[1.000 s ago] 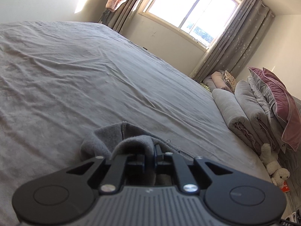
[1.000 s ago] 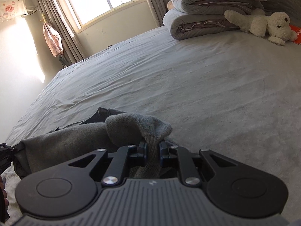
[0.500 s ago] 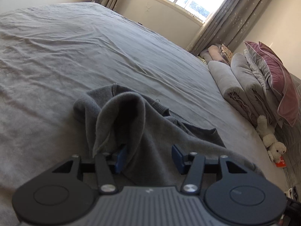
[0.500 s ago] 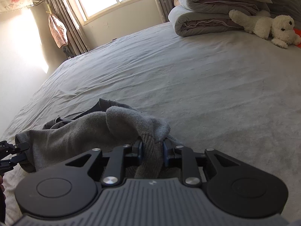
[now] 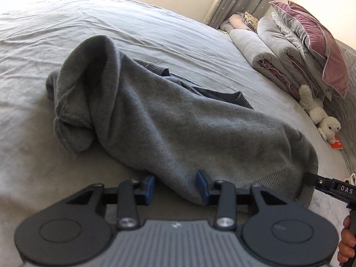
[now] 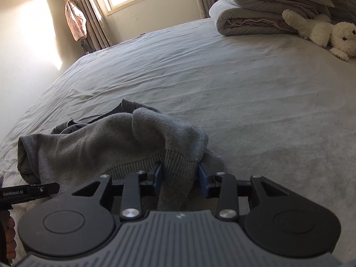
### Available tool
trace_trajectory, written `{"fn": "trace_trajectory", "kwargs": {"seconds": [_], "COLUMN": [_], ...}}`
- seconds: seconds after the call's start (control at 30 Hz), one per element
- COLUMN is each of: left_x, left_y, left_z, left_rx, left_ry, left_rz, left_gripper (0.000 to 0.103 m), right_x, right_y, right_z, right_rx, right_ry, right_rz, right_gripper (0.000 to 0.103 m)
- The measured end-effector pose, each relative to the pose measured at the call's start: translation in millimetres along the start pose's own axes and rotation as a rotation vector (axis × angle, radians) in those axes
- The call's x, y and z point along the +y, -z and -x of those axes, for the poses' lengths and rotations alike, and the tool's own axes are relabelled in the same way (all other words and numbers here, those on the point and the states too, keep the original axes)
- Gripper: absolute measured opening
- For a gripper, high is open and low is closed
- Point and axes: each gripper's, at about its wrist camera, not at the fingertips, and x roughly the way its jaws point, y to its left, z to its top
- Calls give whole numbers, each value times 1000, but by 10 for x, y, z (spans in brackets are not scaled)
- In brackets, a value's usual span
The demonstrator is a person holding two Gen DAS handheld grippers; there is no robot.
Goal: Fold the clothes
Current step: 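Pull the sweater apart with both tools to spread it on the bed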
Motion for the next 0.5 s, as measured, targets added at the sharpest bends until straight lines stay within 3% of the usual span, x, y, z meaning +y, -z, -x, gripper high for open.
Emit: {"fn": "trace_trajectory", "kwargs": {"seconds": [0.07, 0.27, 0.5], "left_x": [-1, -112, -138], "left_y": [7, -57, -69], "left_z": [-25, 276, 765], "left_rx": [7, -22, -18], "left_ry": [11, 19, 18], "left_rz": [-18, -118, -120], "left_gripper": [5, 4, 4], "right_x": [-12, -41, 30], "right_y": [12, -3, 30], "right_z": [0, 205, 625], "right_rx": [1, -33, -24], "right_ry": [1, -19, -70], "right_rz": [-2, -31, -64], "right_gripper": [13, 12, 12]}}
